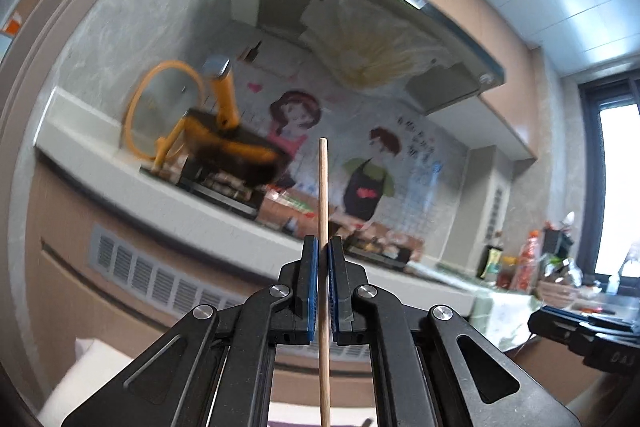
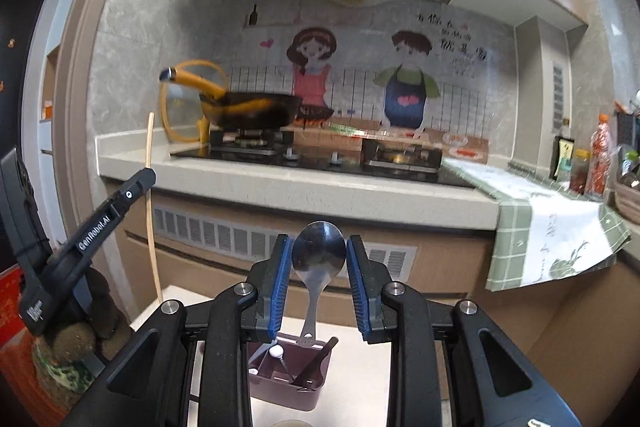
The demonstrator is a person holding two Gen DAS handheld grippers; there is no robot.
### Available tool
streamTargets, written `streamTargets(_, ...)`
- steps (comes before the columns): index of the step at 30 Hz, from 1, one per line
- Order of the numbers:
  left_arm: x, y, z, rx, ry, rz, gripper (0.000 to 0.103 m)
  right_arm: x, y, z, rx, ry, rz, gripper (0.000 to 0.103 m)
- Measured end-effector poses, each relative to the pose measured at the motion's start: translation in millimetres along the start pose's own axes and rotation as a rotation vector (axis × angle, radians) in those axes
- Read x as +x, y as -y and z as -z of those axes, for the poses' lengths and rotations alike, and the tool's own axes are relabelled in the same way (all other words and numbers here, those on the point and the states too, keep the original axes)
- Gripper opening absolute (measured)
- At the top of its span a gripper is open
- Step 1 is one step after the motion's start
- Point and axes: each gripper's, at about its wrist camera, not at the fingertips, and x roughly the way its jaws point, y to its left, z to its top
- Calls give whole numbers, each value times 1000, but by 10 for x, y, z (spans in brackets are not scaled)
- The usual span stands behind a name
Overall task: Organize utensils
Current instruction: 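Lift the spoon and chopstick over the maroon holder and release them inside, then withdraw both open tools from the holder back over the table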
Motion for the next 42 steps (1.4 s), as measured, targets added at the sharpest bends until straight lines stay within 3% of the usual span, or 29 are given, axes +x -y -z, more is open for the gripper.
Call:
streamTargets(10, 477, -145, 639, 28, -99, 12, 5, 772, -7, 391, 17, -157, -38, 26)
streamTargets(18, 820, -299, 1055, 12, -173, -59, 5, 1158, -21, 659, 27, -251, -56, 26)
streamTargets(26, 868, -296, 1385, 62, -230, -69, 5, 1506, -101, 988, 61, -363, -94, 26)
streamTargets(35, 592, -333, 1649, 88, -445, -30, 5, 1695, -32, 1275, 85, -470, -66, 26)
streamTargets(38, 506, -365, 1682, 81, -552, 4, 7, 1779, -11, 1354, 117, -532, -78, 26)
streamTargets(40, 471, -425, 1682, 58, -620, 3, 10, 1795, 26, 1394, 157, -554, -96, 27)
streamTargets(42, 385, -503, 1640, 24, -654, -7, 20, 1744, 36, 1415, 169, -545, -89, 27)
